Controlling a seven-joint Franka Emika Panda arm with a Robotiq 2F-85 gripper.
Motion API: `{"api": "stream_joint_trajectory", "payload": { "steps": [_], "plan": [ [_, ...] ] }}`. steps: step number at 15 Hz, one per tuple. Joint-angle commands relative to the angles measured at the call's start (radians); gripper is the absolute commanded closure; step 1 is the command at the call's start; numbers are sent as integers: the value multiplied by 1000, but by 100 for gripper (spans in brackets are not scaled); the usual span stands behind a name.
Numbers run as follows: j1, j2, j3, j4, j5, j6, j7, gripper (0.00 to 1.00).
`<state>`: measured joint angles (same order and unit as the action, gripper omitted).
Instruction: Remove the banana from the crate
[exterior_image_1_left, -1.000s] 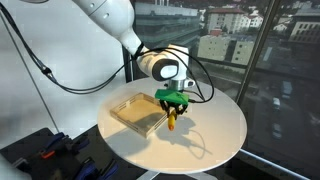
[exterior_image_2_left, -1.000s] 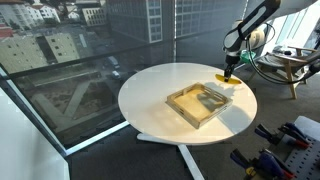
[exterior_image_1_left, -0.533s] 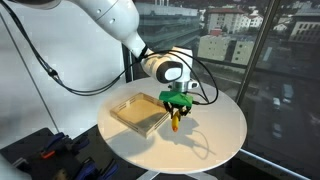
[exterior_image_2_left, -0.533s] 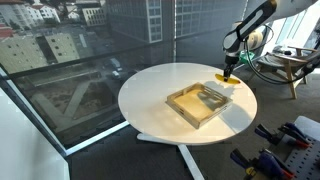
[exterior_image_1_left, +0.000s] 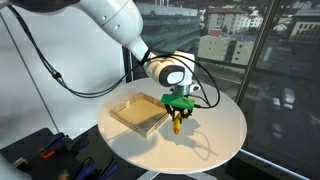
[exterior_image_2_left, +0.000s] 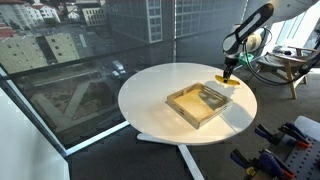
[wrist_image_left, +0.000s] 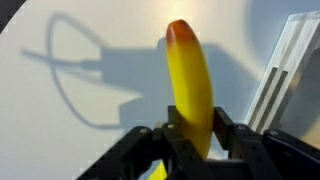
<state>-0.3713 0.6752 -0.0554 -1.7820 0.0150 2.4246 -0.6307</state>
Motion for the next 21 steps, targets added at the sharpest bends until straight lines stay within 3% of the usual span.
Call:
{"api": "stream_joint_trajectory", "payload": {
  "steps": [1,12,13,14,15,19,21],
  "plan": [
    [-24,32,21,46,15,-8,-9,86],
    [-27,58,25,63,14,-10,-6,86],
    [-27,58,26,64,14,-11,-7,81],
    [-27,58,26,64,14,-10,-7,48],
    [-27,59,26,64,14,-12,-7,36],
    [-27,59,27,65,14,-12,-5,5],
    [-27,57,28,65,15,-11,-5,0]
  ]
}}
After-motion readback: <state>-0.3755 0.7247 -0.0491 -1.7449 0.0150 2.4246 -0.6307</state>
